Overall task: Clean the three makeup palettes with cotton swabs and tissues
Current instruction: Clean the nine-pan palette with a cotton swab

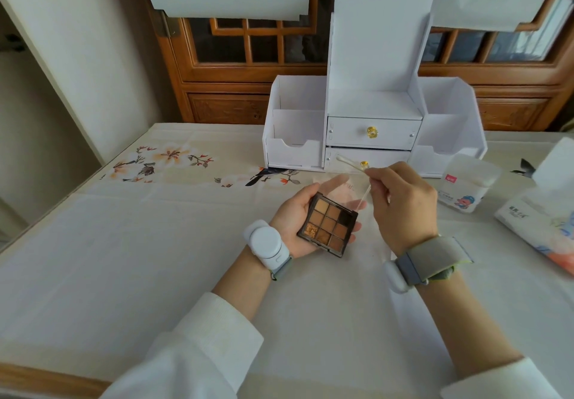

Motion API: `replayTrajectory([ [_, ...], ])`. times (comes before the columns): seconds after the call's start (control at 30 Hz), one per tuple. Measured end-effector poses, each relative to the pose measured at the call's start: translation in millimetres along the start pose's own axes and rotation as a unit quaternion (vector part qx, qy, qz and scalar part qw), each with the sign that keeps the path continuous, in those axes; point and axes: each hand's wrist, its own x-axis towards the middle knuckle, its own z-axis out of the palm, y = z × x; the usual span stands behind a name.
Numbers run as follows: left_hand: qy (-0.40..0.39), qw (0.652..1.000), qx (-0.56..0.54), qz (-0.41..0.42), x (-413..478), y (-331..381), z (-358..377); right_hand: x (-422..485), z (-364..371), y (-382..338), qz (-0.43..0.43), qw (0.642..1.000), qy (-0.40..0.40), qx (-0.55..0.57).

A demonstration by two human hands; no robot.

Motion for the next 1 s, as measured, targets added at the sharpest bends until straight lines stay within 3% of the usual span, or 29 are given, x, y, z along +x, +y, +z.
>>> replayTrajectory([
  [0.2, -0.040, 0.999, 0.014, 0.009, -1.3, 1.6, 0.9, -0.5, -1.5, 0.0, 0.002, 1.000, -0.007, -0.002],
  [0.43, -0.028, 0.999, 0.023, 0.002, -1.0, 4.6, -1.7, -0.8, -0.4, -4.1, -0.017, 1.000, -0.025, 0.005],
  [0.73, -0.067, 0.997, 0.049, -0.001, -1.0, 1.7, -0.4, -0.3, -0.8, 0.1, 0.012, 1.000, 0.002, 0.008],
  [1.0, -0.042, 0.999, 0.023, 0.020, -1.2, 4.7, -1.0, -2.0, 4.8, -4.0, -0.067, 0.992, -0.100, 0.042],
])
